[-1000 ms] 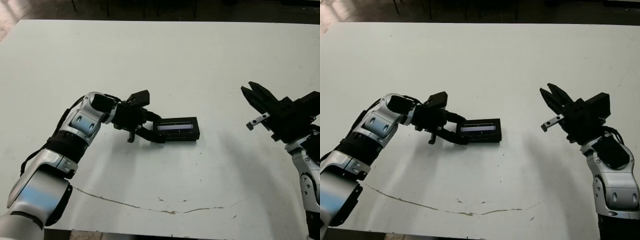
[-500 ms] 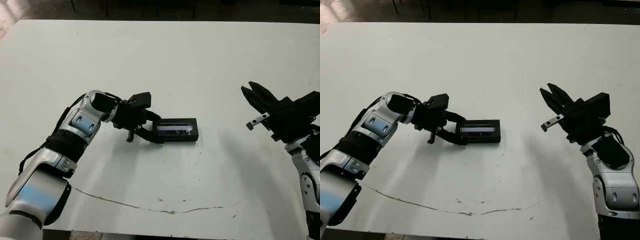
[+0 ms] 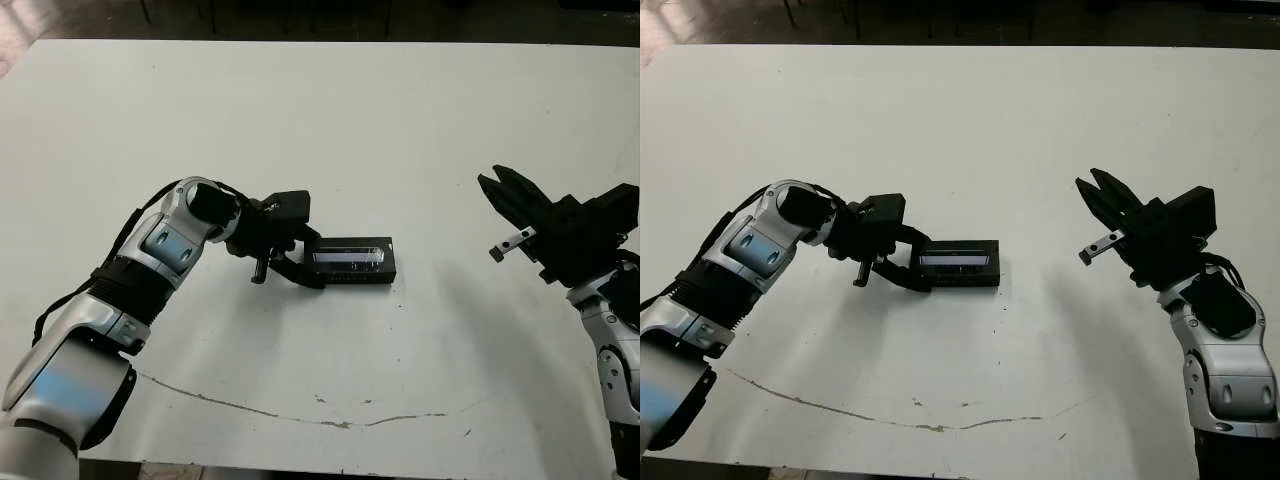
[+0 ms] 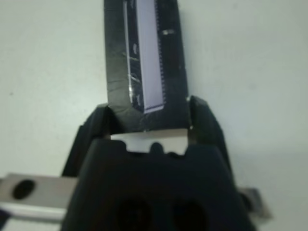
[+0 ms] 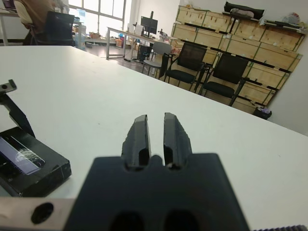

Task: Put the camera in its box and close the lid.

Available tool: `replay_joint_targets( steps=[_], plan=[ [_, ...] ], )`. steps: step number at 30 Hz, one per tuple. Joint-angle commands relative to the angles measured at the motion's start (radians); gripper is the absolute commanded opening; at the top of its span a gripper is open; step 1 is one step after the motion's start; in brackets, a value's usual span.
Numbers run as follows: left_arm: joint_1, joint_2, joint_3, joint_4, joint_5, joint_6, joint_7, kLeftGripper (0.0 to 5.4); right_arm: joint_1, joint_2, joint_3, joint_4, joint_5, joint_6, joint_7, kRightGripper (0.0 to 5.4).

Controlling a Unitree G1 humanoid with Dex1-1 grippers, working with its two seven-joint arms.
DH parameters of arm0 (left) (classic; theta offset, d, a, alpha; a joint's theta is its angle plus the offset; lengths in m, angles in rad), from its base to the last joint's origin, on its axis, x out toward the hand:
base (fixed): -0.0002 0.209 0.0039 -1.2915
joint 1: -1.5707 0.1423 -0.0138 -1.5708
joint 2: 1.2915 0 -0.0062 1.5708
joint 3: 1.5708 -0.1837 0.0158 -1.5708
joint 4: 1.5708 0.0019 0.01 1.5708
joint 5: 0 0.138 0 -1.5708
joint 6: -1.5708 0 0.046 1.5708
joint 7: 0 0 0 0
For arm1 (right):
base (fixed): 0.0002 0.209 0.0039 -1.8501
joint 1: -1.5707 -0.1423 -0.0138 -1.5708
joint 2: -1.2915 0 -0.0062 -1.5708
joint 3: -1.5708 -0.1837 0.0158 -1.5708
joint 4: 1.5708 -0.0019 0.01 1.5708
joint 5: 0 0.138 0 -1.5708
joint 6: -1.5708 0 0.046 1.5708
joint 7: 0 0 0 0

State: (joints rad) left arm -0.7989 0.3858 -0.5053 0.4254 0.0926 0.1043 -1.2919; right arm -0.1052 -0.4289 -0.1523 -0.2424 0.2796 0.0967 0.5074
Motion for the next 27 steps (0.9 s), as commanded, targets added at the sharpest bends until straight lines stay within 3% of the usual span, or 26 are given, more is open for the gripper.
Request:
replay_joint_targets(
  steps=[1, 5, 12, 22, 27],
  plan=[
    [0.037, 0.032, -0.055, 0.032, 0.072, -0.015, -0.006, 2.91, 0.016, 0.002, 0.007, 0.001, 0.001, 0.016, -0.001, 0.00],
    [0.042, 0.054, -0.072, 0.038, 0.075, -0.074, -0.026, 3.80, 0.021, 0.000, 0.009, -0.008, -0.003, 0.020, -0.006, 0.00],
    [0.083, 0.105, -0.064, -0.003, 0.064, -0.071, -0.036, 5.31, 0.017, -0.001, 0.014, 0.001, 0.000, 0.013, 0.003, 0.00],
    [0.129, 0.200, -0.018, -0.043, 0.055, -0.109, -0.022, 5.38, 0.019, 0.002, 0.023, -0.012, 0.002, 0.022, -0.004, 0.00],
    [0.142, 0.286, -0.030, -0.167, 0.130, -0.012, -0.003, 5.38, 0.024, 0.006, 0.020, -0.002, 0.015, 0.012, 0.005, 0.00]
  ],
)
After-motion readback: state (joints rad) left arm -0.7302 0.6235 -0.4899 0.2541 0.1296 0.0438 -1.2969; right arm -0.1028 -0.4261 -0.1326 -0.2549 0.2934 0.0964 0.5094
